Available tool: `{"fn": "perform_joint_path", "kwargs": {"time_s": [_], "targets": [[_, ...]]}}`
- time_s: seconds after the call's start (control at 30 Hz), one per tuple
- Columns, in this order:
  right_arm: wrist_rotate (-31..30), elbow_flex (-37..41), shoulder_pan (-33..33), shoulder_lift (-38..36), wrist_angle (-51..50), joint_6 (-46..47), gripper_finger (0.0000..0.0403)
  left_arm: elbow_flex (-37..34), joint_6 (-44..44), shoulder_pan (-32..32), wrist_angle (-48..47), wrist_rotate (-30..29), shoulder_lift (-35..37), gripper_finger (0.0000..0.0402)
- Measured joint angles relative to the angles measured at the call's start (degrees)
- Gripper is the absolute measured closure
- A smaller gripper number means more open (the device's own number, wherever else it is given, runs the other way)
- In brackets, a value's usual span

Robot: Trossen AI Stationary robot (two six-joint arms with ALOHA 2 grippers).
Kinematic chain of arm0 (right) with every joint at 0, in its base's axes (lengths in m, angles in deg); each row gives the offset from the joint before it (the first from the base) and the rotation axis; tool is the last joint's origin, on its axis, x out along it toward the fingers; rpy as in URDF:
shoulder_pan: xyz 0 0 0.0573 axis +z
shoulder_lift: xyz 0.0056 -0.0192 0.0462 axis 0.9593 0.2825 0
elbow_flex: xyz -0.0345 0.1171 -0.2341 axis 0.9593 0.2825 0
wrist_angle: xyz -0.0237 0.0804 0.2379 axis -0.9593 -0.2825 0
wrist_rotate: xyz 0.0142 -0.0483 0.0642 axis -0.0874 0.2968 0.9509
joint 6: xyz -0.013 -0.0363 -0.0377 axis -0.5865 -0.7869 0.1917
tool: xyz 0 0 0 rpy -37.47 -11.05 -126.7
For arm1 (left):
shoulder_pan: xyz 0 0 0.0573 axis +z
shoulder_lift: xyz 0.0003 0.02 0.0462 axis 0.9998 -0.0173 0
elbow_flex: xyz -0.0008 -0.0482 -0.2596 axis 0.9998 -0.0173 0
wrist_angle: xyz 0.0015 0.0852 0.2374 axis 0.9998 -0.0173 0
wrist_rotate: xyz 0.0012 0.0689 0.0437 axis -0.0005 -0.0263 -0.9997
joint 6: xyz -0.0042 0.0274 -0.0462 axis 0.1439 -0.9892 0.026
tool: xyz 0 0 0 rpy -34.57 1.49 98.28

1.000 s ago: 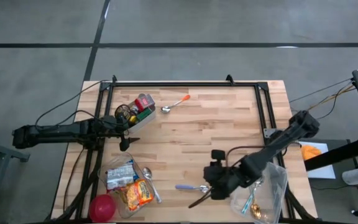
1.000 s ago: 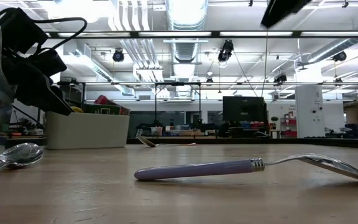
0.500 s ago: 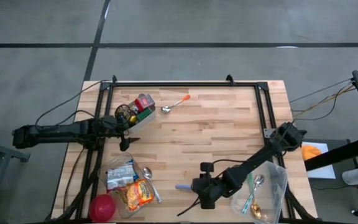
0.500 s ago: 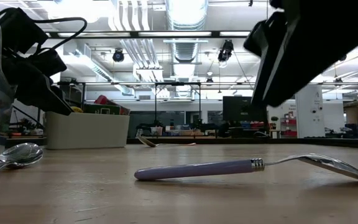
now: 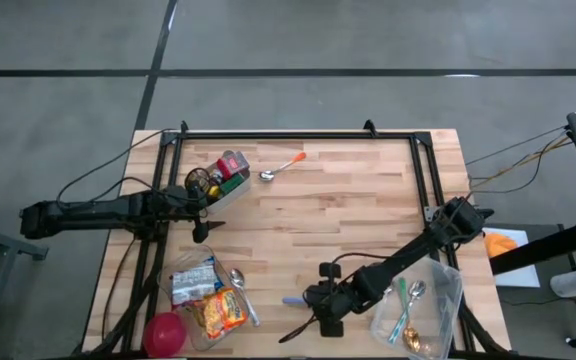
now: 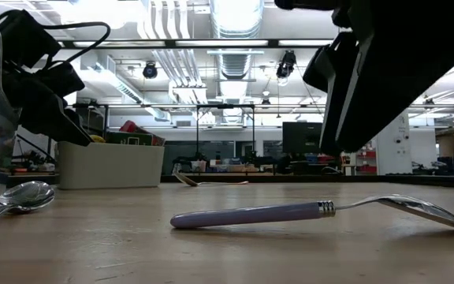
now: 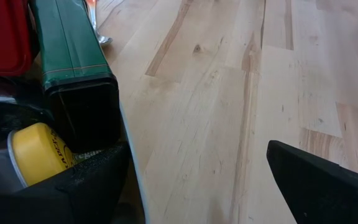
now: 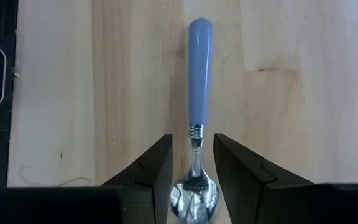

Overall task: Pick & Place Food Item
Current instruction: Put the purple spoon into the white bin

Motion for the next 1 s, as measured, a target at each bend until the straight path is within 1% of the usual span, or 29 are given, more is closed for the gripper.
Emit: {"fn": "perform_joint_path", "kwargs": {"time_s": [0.2, 0.37, 0.73, 1.0], "targets": [[0.1, 2.1, -0.2, 0.0, 0.2, 2.8, 0.0287, 0.0, 0.0, 0.0, 0.0, 0.0, 0.0, 0.0018], [1.5, 3.7, -0.4, 0.0, 3.0, 2.8, 0.0287, 0.0, 0.0, 0.0, 0.0, 0.0, 0.0, 0.0018], [1.6, 5.7, -0.6, 0.0, 3.9, 3.0, 0.0287, 0.0, 0.0, 0.0, 0.1, 0.0, 0.0, 0.0018], [5.2, 9.9, -2.1, 0.0, 10.5, 3.0, 0.0287, 0.0, 0.0, 0.0, 0.1, 0.0, 0.0, 0.0018]]}}
